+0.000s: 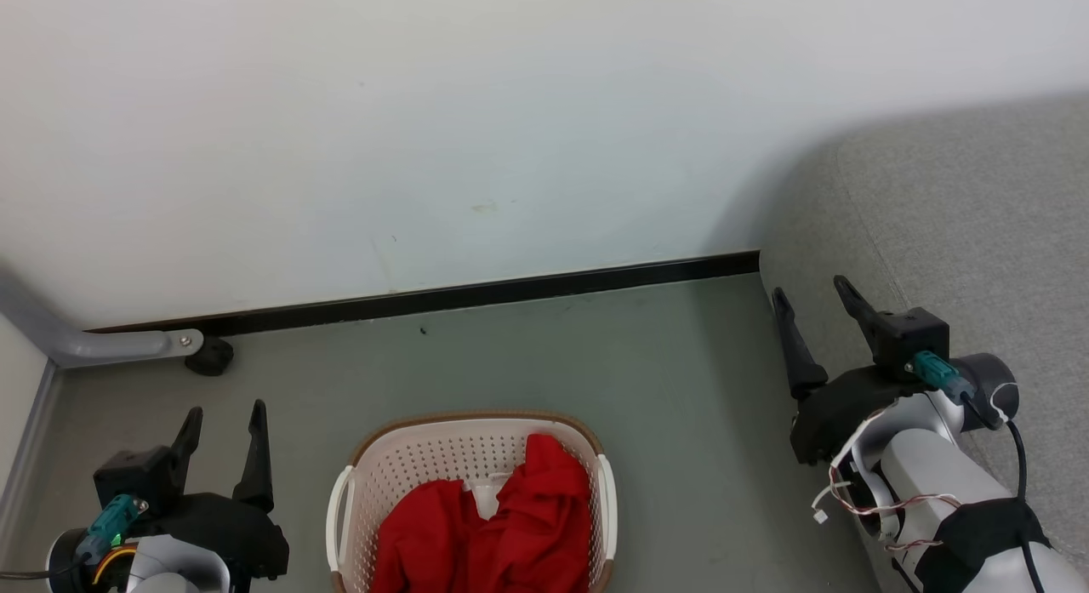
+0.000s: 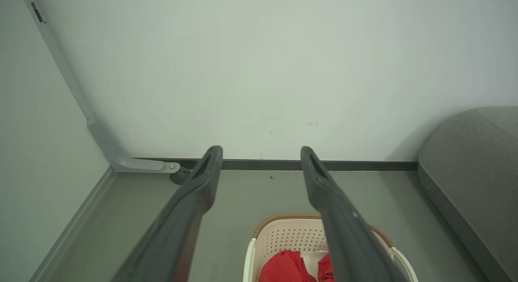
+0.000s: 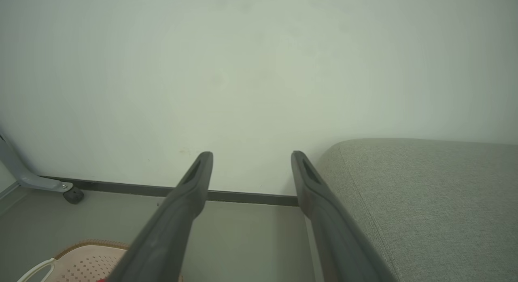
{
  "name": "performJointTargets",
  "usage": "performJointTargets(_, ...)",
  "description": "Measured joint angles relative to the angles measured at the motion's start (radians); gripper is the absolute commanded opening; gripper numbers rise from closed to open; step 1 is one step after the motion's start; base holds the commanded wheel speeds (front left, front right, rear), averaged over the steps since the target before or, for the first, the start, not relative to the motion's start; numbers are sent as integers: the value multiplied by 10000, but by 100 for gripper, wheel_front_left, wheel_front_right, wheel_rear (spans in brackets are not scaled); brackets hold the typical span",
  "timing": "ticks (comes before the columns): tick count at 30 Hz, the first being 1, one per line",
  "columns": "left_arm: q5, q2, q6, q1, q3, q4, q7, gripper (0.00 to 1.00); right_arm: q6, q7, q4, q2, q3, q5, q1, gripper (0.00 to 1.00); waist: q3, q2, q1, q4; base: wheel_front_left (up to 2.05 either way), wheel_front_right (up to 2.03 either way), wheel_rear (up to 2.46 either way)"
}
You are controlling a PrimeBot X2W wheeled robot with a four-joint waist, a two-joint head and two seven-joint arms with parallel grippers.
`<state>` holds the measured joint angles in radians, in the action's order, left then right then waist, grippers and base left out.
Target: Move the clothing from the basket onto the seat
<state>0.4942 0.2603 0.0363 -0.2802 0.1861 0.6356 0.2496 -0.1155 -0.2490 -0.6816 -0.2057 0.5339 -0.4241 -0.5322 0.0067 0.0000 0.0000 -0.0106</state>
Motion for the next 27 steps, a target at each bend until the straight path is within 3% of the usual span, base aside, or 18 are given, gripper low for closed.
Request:
performJointTargets(13,-307,-201,447,440,-320,-163,0,100,-81,-2,880,127,-257,560,113,100,493,0,-2,-105,0,0,0)
performJointTargets(27,-500,-395,807,440,-71,-297,0,100,-88,-4,2036,454,-650,1340,78,100,1773,1,0,-313,0,0,0)
